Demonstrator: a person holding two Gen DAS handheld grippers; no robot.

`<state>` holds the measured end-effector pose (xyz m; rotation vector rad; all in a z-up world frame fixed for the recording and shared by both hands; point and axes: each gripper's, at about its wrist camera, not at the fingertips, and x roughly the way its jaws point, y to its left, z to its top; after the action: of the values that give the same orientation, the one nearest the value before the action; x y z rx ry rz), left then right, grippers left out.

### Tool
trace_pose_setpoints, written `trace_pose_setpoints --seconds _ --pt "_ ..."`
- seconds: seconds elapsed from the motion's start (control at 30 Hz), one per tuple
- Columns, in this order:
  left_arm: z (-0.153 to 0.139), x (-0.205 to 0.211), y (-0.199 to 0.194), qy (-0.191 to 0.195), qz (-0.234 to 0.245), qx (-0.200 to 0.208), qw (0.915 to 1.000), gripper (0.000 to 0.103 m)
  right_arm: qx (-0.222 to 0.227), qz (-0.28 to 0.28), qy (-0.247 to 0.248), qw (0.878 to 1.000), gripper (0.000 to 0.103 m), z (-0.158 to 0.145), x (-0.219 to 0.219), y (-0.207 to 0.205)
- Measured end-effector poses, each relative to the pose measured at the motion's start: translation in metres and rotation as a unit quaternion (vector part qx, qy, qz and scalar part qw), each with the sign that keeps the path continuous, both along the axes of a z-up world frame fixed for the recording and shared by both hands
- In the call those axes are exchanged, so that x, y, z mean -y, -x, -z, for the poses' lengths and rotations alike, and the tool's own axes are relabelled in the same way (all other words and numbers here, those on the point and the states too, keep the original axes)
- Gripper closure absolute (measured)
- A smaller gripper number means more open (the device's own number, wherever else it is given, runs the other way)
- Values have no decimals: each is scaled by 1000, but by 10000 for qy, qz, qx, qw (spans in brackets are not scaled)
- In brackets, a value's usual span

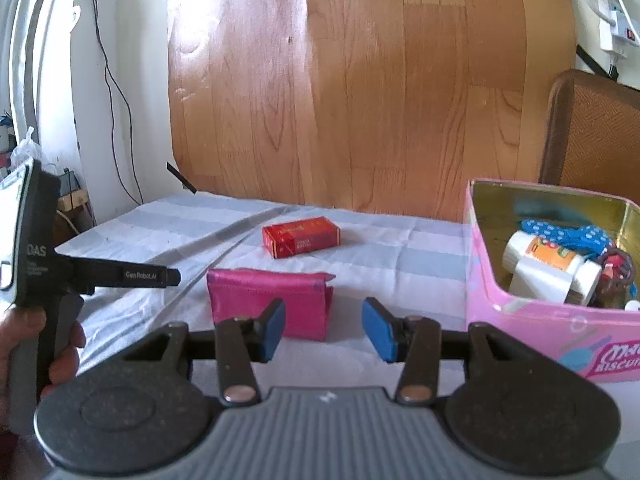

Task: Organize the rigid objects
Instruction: 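Move the left gripper toward the pink pouch on the sheet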

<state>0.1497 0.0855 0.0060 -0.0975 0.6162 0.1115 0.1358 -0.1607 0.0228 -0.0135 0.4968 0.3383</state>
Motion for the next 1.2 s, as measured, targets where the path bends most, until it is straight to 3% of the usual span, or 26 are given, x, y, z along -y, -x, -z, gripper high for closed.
trace_pose_setpoints --seconds 0.13,0.27,0.5,0.7,1.2 --pt "-2 7 8 -36 133 81 9999 57 -110 70 7 9999 59 6 5 3" --pt "-4 11 21 312 377 111 9987 57 -216 145 -83 9996 59 10 13 7" --pt "0 25 39 43 472 125 9988 57 -359 139 -70 9992 59 25 9 13" --pt "1 27 38 -115 439 132 9989 57 -223 112 1 9997 59 30 6 23" --pt "1 28 39 -138 450 145 9988 56 -214 56 131 9997 57 31 2 25"
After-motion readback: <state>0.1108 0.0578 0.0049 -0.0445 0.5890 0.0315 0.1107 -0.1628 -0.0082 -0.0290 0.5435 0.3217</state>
